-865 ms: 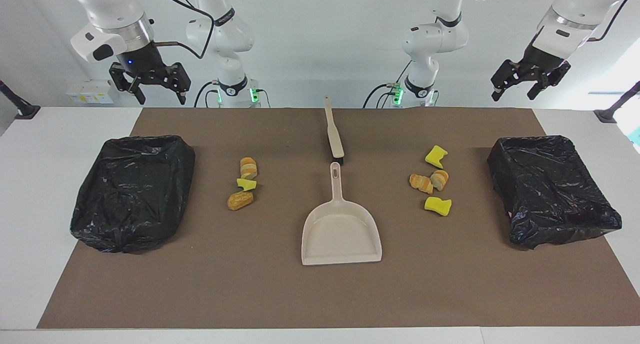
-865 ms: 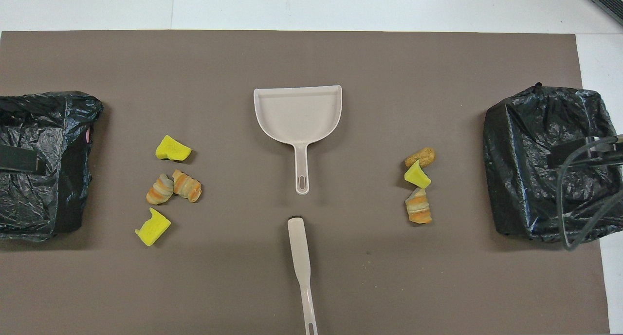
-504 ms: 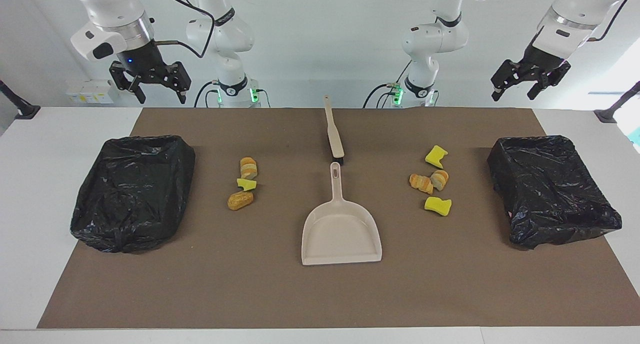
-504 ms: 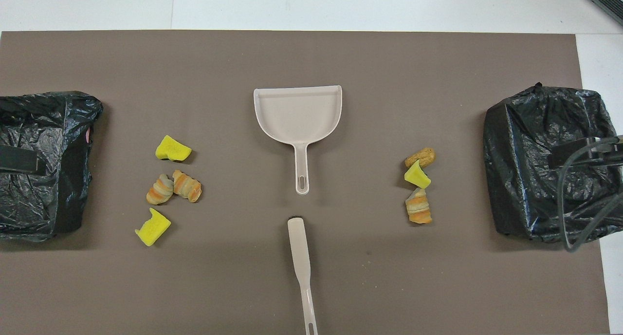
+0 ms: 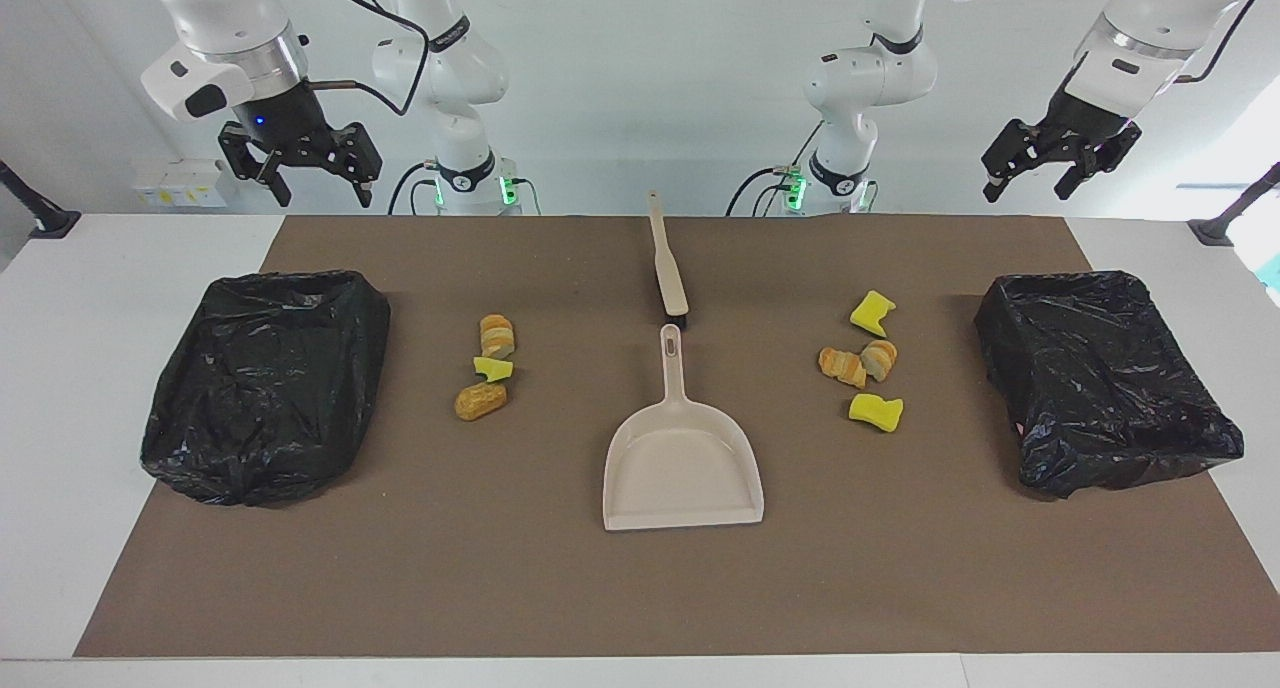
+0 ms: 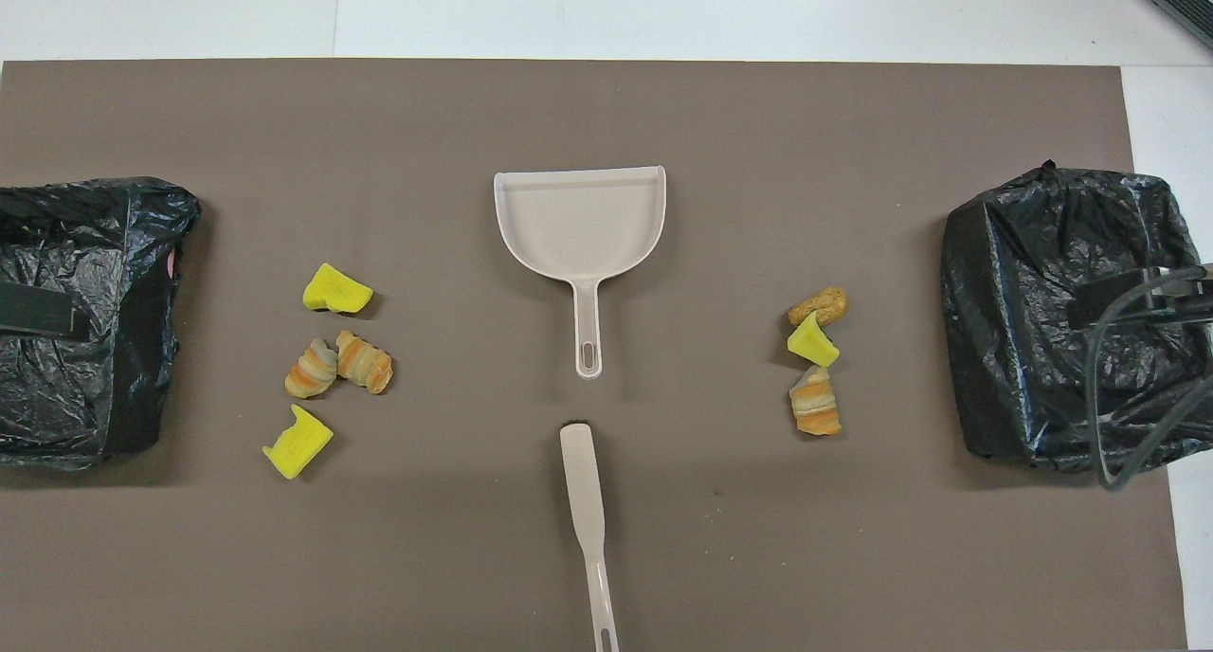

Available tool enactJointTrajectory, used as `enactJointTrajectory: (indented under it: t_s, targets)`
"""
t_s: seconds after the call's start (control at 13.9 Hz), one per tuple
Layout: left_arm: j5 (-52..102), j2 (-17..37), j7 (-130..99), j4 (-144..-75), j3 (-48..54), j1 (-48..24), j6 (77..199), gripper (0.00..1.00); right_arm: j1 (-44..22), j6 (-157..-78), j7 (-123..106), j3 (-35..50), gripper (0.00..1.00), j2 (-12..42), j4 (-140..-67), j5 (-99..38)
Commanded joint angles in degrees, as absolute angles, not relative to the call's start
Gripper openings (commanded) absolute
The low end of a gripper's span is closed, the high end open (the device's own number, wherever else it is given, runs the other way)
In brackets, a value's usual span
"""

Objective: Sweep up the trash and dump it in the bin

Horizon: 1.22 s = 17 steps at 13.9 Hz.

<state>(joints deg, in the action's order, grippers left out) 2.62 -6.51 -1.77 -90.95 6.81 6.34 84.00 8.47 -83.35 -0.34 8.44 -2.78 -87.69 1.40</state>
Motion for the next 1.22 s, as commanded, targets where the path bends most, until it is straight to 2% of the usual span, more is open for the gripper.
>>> enactJointTrajectory:
  t_s: [0.0, 0.22, 0.65, 1.15]
  targets:
    - [2.0, -7.1, -1.8, -91.3, 6.7, 6.2, 84.5, 1.0, 8.7, -82.5, 0.8, 8.7, 1.0, -3.8, -88.5, 0.7]
    - [2.0, -7.1, -1.8, -91.3, 6.7, 6.2, 84.5, 1.0, 8.5, -82.7, 1.0, 8.8, 1.0, -4.9, -89.9, 0.8]
    - [2.0, -7.1, -1.8, -91.3, 6.7, 6.2, 84.5, 1.0, 3.4, -83.0, 0.4, 9.0, 1.0, -6.1, -91.3, 0.9]
    - [2.0, -7.2, -1.8, -91.3, 6.7, 6.3, 84.5, 1.0, 0.3, -83.8, -6.7, 9.8, 1.0, -4.3, -91.5, 0.8]
